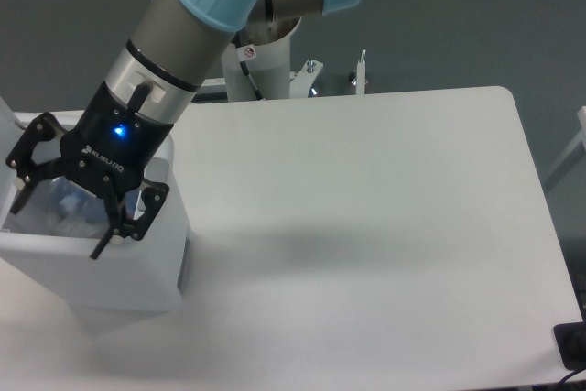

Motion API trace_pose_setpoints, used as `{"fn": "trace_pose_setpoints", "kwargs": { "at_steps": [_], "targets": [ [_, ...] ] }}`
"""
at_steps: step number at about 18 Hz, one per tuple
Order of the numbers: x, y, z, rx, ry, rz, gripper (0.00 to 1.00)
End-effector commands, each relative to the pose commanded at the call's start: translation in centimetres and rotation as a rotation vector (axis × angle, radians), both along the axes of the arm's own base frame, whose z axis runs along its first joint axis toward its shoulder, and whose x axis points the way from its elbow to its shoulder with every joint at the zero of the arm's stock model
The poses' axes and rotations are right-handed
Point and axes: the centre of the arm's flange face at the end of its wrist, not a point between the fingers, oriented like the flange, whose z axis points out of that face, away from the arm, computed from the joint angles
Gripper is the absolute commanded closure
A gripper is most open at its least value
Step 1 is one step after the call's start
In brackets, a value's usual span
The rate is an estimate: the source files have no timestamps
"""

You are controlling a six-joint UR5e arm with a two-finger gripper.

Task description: Place the trash in the trash can

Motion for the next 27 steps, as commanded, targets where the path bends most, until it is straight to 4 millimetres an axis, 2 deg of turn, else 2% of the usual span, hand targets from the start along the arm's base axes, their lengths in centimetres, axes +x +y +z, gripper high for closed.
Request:
{"fn": "trace_pose_setpoints", "kwargs": {
  "at_steps": [3,4,11,12,13,17,19,22,24,25,26,27],
  "targets": [
    [-0.8,-0.2,-0.1,-0.004,-0.004,0.013,0.0],
    [-1.9,-0.6,-0.1,-0.002,0.001,0.029,0.0],
    [-10.8,-4.4,-0.2,0.022,0.069,0.12,0.0],
    [-12.3,-4.8,-0.8,0.019,0.08,0.127,0.0],
    [-14.6,-5.5,-1.8,0.013,0.096,0.137,0.0],
    [-19.8,-7.8,-3.9,0.006,0.145,0.155,0.0],
    [-22.9,-9.8,-5.8,-0.016,0.147,0.18,0.0],
    [-26.9,-14.0,-8.2,-0.043,0.206,0.191,0.0],
    [-29.8,-17.2,-10.4,-0.092,0.246,0.215,0.0],
    [-31.6,-19.4,-12.4,-0.135,0.269,0.222,0.0],
    [-33.0,-21.5,-13.2,-0.168,0.321,0.212,0.0],
    [-33.7,-22.5,-13.4,-0.193,0.355,0.206,0.0]
  ]
}}
